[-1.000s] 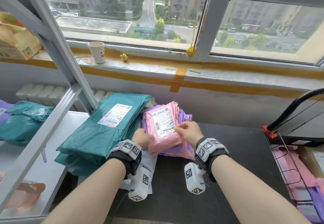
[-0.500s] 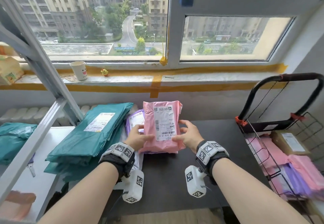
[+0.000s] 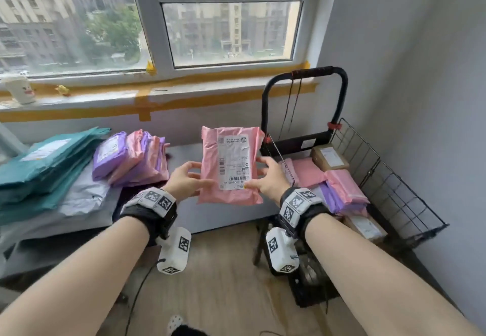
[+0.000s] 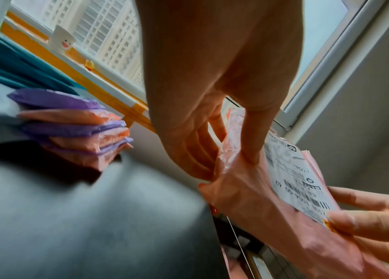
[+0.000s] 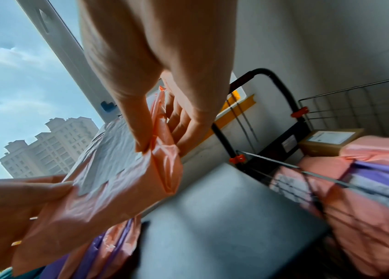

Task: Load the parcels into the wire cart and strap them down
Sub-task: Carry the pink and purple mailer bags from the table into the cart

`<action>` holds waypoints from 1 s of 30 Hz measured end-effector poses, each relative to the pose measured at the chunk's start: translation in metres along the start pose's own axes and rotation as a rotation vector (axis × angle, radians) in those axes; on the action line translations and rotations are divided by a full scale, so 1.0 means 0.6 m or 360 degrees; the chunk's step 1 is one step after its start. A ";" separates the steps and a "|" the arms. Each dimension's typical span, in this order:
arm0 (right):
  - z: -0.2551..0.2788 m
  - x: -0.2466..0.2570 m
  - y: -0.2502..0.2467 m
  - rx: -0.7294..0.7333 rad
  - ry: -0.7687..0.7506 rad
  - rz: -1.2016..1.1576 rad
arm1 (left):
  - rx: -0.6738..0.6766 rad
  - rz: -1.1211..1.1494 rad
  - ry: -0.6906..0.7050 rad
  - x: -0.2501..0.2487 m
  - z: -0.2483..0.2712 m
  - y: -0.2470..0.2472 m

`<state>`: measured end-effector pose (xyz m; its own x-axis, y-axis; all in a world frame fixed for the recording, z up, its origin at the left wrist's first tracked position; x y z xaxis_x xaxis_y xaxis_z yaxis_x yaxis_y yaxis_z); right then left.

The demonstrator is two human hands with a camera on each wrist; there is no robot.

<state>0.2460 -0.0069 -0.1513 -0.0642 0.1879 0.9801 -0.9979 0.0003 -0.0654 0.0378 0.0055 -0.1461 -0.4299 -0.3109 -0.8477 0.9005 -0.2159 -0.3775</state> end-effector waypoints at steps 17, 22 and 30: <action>0.105 -0.138 -0.438 -0.0354 0.0315 0.0111 | 0.0424 -0.0413 -0.0020 -0.116 -0.017 0.460; 0.028 -0.167 -0.529 -0.0284 0.0455 0.0212 | 0.0423 -0.0473 -0.0118 -0.134 -0.117 0.553; -0.123 -0.217 -0.608 -0.0161 0.0652 0.0311 | 0.0304 -0.0519 -0.0284 -0.129 -0.240 0.627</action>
<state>0.6195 0.0408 -0.2689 -0.2200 0.5667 0.7940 -0.9600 0.0185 -0.2792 0.4195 0.0815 -0.2763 -0.7102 -0.3498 -0.6110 0.6943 -0.4919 -0.5254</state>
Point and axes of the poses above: each hand's wrist, its own z-axis away from the middle knuckle, its own y-axis out of the palm, x = y × z, the point moved 2 cm from there along -z, towards the middle knuckle, and after that the axes turned 13 degrees about -z, right-handed, at the moved point
